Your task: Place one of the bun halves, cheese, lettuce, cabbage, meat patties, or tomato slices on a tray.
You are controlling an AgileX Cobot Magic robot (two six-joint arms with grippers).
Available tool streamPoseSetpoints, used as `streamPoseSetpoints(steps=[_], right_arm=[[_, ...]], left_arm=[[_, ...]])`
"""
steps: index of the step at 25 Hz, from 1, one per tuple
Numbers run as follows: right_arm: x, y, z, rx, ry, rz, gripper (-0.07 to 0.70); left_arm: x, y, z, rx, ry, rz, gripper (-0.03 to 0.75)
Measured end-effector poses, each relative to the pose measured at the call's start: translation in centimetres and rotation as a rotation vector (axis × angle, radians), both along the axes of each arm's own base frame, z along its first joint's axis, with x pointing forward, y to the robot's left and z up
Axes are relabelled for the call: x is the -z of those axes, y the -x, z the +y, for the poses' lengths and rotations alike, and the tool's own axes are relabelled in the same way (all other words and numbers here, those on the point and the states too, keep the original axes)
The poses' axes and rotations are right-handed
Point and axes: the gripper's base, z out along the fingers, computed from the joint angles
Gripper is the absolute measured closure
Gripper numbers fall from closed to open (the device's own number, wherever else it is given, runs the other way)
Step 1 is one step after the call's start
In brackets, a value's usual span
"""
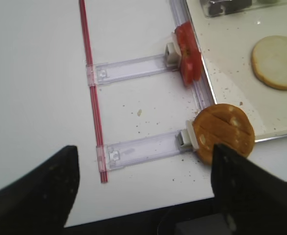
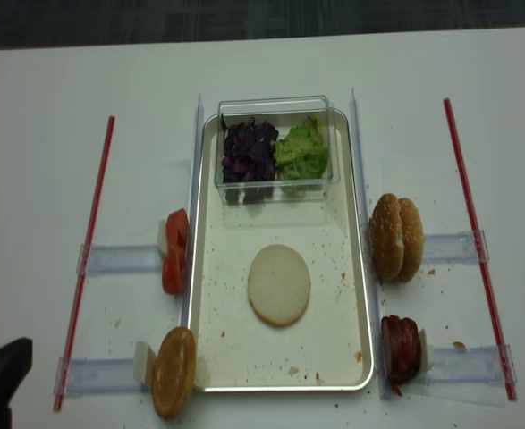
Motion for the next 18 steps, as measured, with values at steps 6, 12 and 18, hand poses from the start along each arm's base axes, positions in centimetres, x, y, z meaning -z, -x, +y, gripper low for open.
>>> streamPoseSetpoints(steps=[6,12,18], right_arm=[[0.0,0.0,0.0,0.000,0.000,0.000,-0.060],[0.0,0.0,0.0,0.000,0.000,0.000,-0.060],[0.0,0.0,0.0,0.000,0.000,0.000,-0.060]], left_arm=[[2.1,2.0,0.0,0.010,0.011,-0.039,0.203],[4.1,3.2,0.1,0.011,0.017,-0.081,0.203],[5.3,3.6,0.2,-0.007,0.039,-0.114,0.203]])
